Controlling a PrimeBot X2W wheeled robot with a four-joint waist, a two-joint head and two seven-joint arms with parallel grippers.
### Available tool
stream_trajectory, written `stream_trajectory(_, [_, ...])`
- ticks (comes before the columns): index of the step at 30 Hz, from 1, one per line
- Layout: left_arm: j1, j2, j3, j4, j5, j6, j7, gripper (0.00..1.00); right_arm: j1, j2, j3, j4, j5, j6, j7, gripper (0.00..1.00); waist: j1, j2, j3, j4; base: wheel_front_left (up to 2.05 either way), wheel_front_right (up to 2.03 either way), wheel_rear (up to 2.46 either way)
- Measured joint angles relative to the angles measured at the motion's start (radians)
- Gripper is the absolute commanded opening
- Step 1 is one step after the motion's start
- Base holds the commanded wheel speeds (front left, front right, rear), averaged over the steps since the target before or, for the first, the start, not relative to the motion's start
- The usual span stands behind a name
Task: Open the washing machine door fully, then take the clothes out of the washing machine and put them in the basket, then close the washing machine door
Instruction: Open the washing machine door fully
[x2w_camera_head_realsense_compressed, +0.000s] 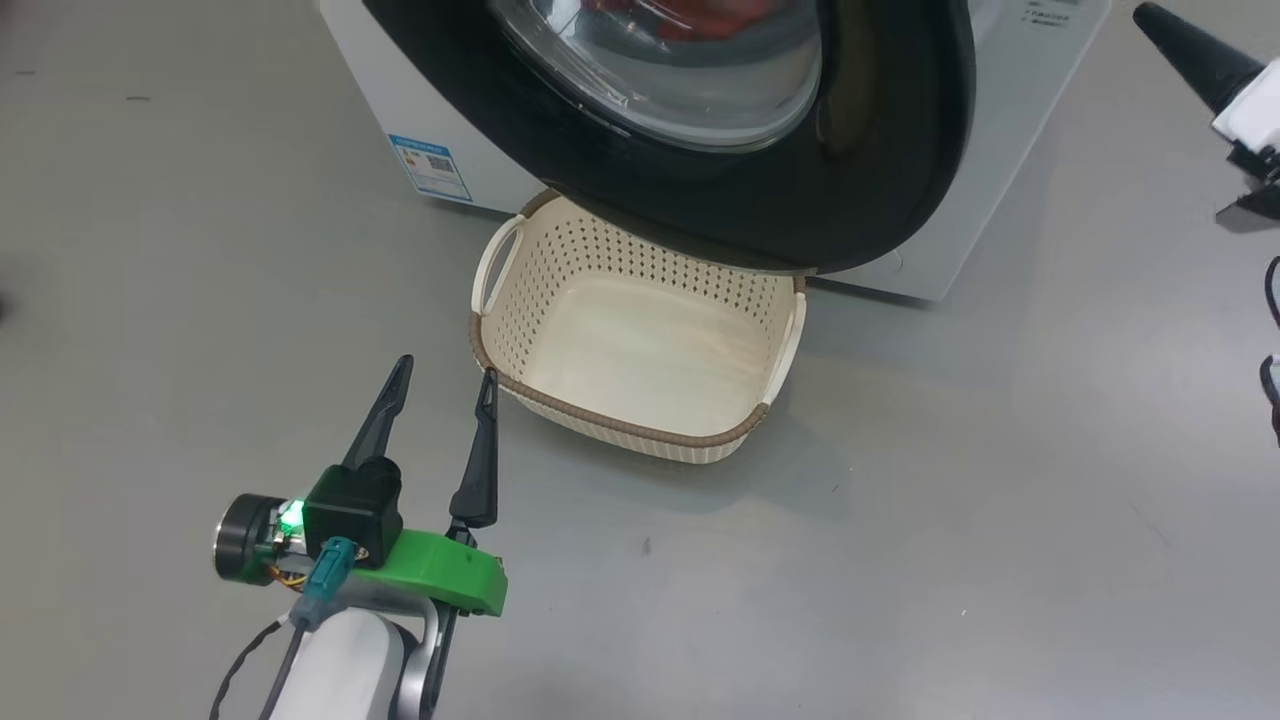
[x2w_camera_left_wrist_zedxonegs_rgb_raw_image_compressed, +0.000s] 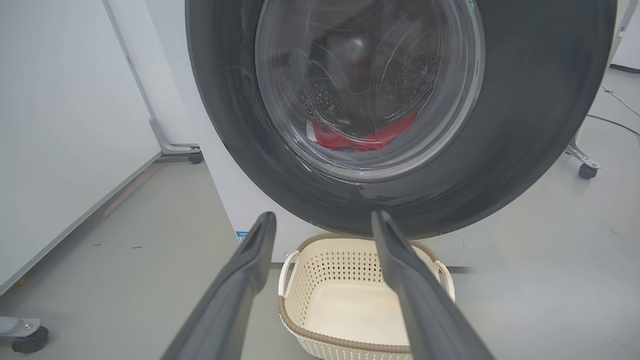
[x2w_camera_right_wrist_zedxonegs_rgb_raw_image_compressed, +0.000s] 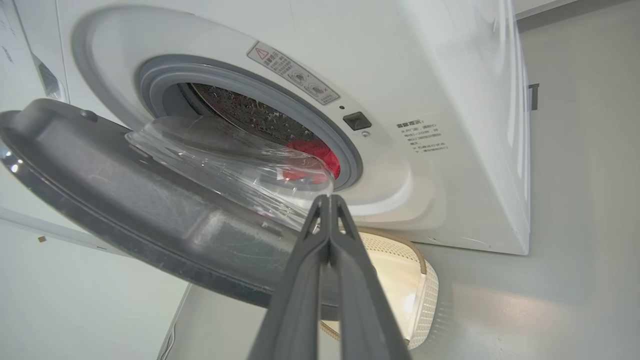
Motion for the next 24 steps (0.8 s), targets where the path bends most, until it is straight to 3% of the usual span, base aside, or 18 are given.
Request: stream_trajectory(24, [0.052, 0.001, 0.049, 0.005, 0.010, 0.000, 0.000, 1.00, 0.426, -0.051, 0.097, -0.234, -0.383, -0.008, -0.548, 0.00, 0.0000, 0.0000, -0.127, -0.114, 0.00, 0.00, 0.00])
